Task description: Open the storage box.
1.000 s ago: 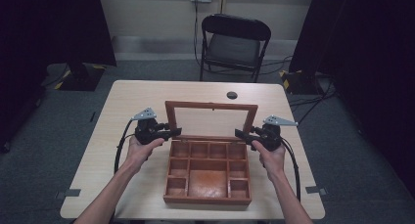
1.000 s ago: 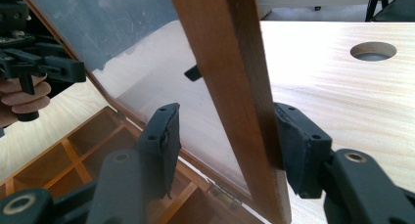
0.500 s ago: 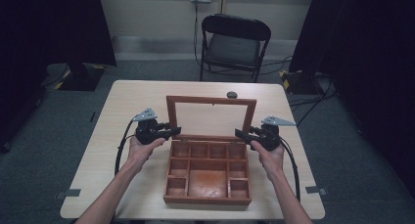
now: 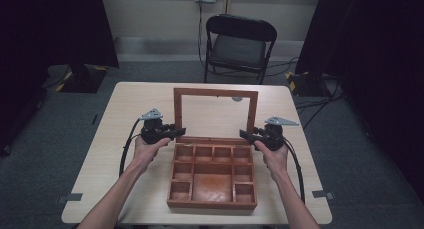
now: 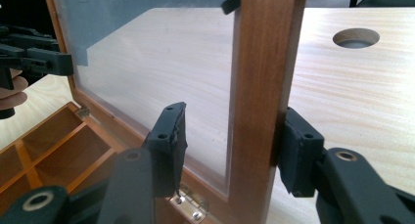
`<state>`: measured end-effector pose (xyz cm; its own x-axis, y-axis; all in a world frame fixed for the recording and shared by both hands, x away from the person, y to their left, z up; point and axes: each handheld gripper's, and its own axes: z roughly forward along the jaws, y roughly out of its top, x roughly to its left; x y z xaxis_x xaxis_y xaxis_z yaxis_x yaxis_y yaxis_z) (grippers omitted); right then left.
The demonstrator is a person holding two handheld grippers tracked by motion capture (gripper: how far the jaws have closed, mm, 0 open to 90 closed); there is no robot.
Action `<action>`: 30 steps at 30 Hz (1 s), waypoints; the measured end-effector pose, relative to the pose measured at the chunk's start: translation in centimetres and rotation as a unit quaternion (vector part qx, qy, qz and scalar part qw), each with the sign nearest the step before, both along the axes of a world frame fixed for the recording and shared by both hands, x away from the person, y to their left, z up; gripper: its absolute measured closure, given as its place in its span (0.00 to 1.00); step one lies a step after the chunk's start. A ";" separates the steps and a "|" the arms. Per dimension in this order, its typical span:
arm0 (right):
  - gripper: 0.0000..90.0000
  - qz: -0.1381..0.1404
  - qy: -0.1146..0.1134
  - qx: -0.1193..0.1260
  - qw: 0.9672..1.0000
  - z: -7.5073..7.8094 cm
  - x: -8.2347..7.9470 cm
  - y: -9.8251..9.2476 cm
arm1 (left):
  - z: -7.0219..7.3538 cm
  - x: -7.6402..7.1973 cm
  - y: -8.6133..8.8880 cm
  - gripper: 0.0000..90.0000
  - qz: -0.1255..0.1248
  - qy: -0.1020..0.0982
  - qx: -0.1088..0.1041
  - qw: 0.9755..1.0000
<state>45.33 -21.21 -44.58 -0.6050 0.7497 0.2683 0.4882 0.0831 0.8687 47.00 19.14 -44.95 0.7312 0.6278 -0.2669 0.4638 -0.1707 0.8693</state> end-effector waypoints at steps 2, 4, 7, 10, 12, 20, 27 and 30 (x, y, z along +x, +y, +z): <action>0.56 0.000 0.005 0.004 1.000 -0.3 0.5 0.0 | -0.3 0.3 -0.1 0.66 0.004 0.006 -0.005 1.000; 0.56 -0.002 0.012 0.008 1.000 -0.7 1.0 0.0 | -0.7 0.8 -0.1 0.65 0.006 0.016 -0.005 1.000; 0.55 -0.004 0.018 0.008 1.000 -1.0 1.3 0.0 | -1.1 1.1 -0.1 0.63 0.004 0.025 -0.005 1.000; 0.50 -0.012 0.035 0.015 0.999 -1.7 2.0 0.2 | -1.8 1.5 -0.1 0.58 0.004 0.044 -0.018 0.999; 0.48 -0.012 0.038 0.017 0.999 -1.9 2.1 0.2 | -2.1 1.7 -0.1 0.57 0.005 0.054 -0.024 0.998; 0.36 -0.030 0.059 0.005 0.998 -3.0 2.7 0.8 | -3.2 2.6 0.1 0.48 0.005 0.097 -0.020 0.995; 0.31 -0.039 0.068 -0.005 0.997 -3.5 2.9 0.7 | -3.8 2.9 0.2 0.44 0.009 0.122 -0.027 0.992; 0.29 -0.040 0.090 -0.001 0.995 -3.9 3.0 0.7 | -4.0 2.9 0.2 0.39 0.013 0.129 -0.018 0.991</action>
<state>48.37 -20.48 -48.45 -0.4857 0.7939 0.3659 0.6416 0.0395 0.7660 49.92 19.37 -48.94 0.6187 0.6325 -0.4659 0.6758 -0.1260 0.7263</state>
